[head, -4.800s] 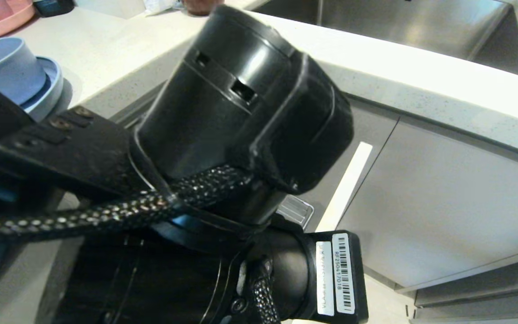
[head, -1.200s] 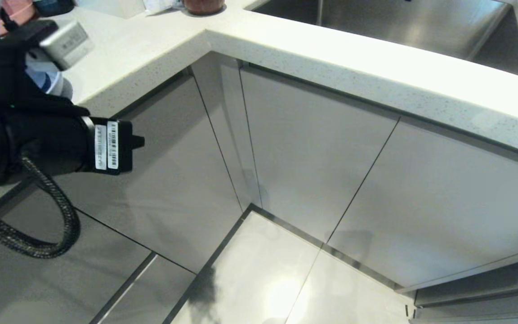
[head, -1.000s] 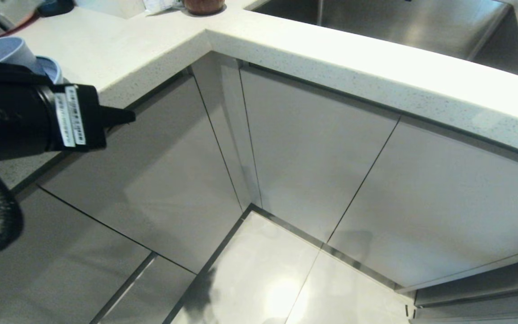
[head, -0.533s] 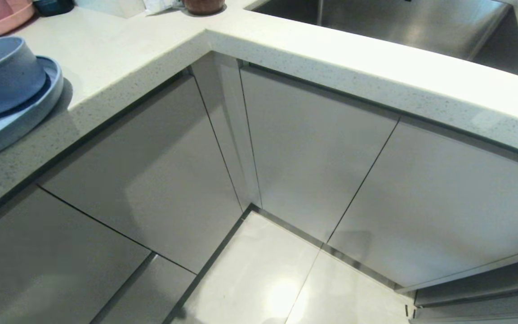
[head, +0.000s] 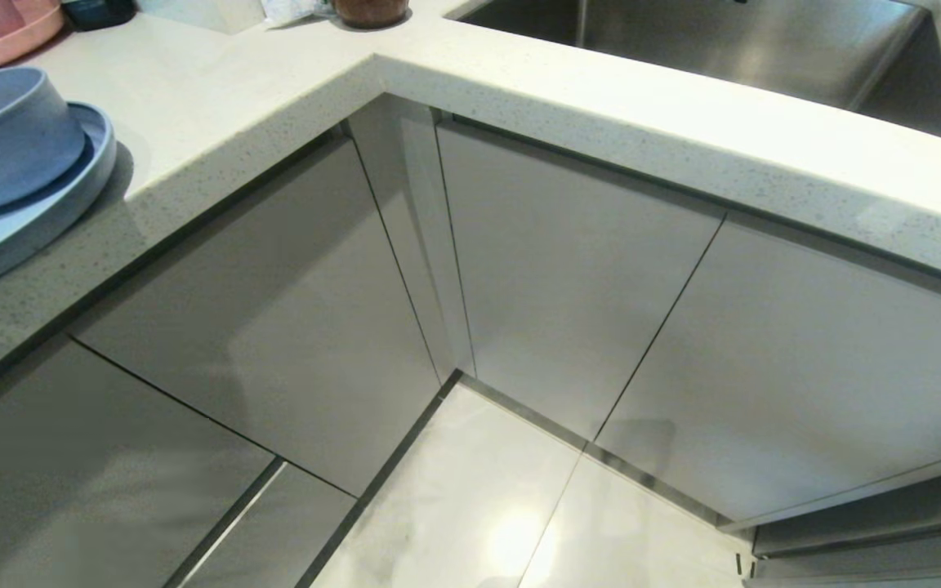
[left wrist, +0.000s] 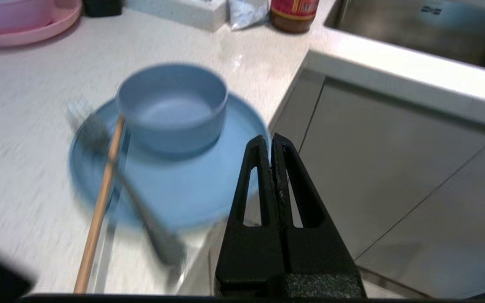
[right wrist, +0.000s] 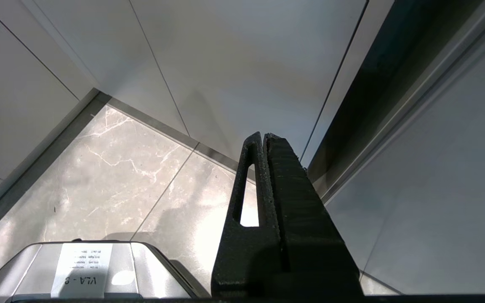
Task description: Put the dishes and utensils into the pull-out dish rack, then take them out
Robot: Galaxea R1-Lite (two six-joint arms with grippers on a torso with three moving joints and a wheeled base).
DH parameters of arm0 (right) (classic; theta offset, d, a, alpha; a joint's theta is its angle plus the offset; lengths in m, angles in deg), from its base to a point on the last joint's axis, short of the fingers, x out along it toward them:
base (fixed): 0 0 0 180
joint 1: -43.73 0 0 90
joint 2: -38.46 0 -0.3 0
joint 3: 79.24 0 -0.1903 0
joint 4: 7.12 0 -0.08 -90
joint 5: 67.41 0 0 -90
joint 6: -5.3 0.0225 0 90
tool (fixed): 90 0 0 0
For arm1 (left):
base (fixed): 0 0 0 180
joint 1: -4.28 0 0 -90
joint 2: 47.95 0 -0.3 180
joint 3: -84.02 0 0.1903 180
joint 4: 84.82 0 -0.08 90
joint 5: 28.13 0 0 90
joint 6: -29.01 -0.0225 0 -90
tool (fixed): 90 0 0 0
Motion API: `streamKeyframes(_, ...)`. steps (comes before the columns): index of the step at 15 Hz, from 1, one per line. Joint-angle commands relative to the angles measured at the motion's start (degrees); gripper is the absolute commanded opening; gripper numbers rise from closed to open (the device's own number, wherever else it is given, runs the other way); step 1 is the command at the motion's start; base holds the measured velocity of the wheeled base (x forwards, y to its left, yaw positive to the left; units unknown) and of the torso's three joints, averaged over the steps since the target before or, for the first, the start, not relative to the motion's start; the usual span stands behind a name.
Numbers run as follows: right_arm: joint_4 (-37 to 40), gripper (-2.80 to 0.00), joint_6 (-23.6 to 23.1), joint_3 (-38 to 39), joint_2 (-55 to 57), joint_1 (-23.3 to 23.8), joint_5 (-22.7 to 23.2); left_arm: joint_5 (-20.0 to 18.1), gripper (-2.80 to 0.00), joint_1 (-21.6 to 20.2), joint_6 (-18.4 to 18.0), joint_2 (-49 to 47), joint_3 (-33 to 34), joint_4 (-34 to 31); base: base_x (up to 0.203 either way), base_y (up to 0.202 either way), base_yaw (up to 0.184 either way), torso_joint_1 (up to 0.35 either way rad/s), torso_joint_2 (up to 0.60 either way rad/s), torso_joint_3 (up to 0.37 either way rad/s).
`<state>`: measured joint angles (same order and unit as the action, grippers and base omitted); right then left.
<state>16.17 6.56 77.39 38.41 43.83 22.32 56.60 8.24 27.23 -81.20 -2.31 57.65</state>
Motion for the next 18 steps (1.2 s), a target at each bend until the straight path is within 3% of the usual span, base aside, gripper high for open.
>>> streamKeyframes(1,-0.01,-2.80,-0.01,0.09,-0.15,-0.01,0.00,-0.56,-2.80,-3.74,-0.21,12.93,8.20,-0.30,0.000,0.000,0.000,0.000,0.00,0.000)
streamKeyframes(6,-0.01,-2.80,-0.03,0.09,-0.13,-0.01,0.00,1.45,-2.80,-4.53,-1.16,29.90,26.67,0.03,0.000,0.000,0.000,0.000,0.00,0.000)
streamKeyframes(8,-0.01,-2.80,-0.03,0.09,-0.19,-0.01,0.00,2.58,-2.80,-4.41,-1.80,32.61,34.09,1.82,0.000,0.000,0.000,0.000,0.00,0.000)
streamKeyframes(11,-0.01,-2.80,0.03,0.09,-0.13,-0.01,0.00,4.34,-2.80,-4.34,-0.18,33.20,45.74,9.95,0.000,0.000,0.000,0.000,0.00,0.000)
streamKeyframes(15,-0.01,-2.80,-0.02,0.09,-0.14,-0.01,0.00,5.90,-2.80,-4.31,-2.82,33.30,63.90,26.76,0.000,0.000,0.000,0.000,0.00,0.000)
streamKeyframes(18,-0.01,-2.80,-0.01,0.09,-0.16,-0.01,0.00,4.17,-2.80,-4.31,-1.77,33.25,64.47,17.62,0.000,0.000,0.000,0.000,0.00,0.000)
